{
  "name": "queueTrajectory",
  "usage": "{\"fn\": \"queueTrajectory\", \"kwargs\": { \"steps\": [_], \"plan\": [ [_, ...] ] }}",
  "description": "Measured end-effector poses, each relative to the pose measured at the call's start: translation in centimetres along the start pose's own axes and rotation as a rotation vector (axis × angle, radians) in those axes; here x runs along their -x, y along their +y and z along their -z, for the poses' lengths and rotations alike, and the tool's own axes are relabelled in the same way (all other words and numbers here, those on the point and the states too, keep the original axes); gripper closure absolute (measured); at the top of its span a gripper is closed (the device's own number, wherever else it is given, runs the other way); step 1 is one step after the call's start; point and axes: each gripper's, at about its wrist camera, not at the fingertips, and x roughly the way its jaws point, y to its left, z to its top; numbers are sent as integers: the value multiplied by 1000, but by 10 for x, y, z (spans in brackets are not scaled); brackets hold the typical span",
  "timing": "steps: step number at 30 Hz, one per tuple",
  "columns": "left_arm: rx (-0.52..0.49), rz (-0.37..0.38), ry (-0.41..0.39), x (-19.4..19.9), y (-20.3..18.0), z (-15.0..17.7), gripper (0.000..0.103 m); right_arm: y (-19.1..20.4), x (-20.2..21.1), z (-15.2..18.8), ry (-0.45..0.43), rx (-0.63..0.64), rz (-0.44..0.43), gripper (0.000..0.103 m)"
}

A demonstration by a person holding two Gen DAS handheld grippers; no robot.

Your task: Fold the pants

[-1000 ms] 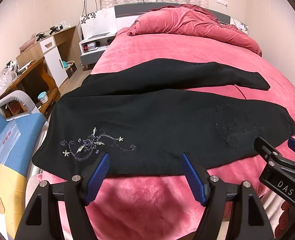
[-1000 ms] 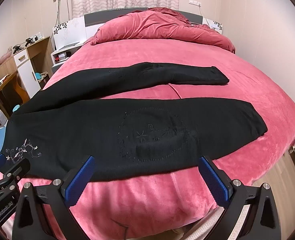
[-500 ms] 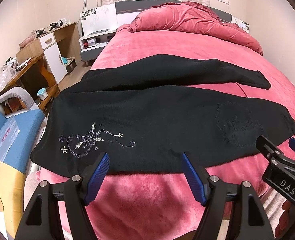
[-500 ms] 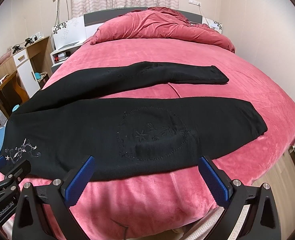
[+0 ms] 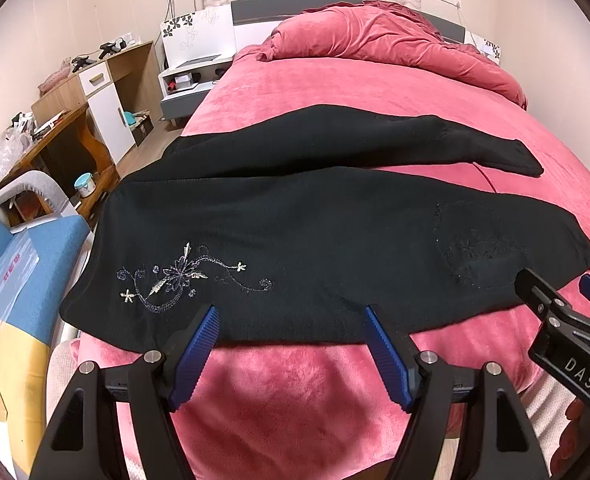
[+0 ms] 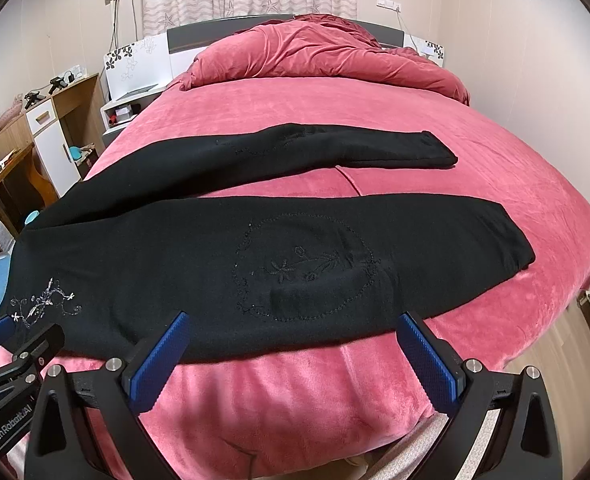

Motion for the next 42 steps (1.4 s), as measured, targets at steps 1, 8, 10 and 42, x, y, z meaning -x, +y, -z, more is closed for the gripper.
{"fn": "queueTrajectory", "kwargs": {
  "steps": [1,8,10,42],
  "plan": [
    [0,-1,1,0,0,0,28,0,0,0,0,-1,1,0],
    [1,1,7,-1,0,2,28,0,-1,0,8,-2,-4,0],
    [1,2,10,-2,1,2,28,0,-1,0,11,-2,-3,0],
    [294,186,213,-50,65,12,28,-63,-30,-6,62,-148,-20,0]
  ]
}}
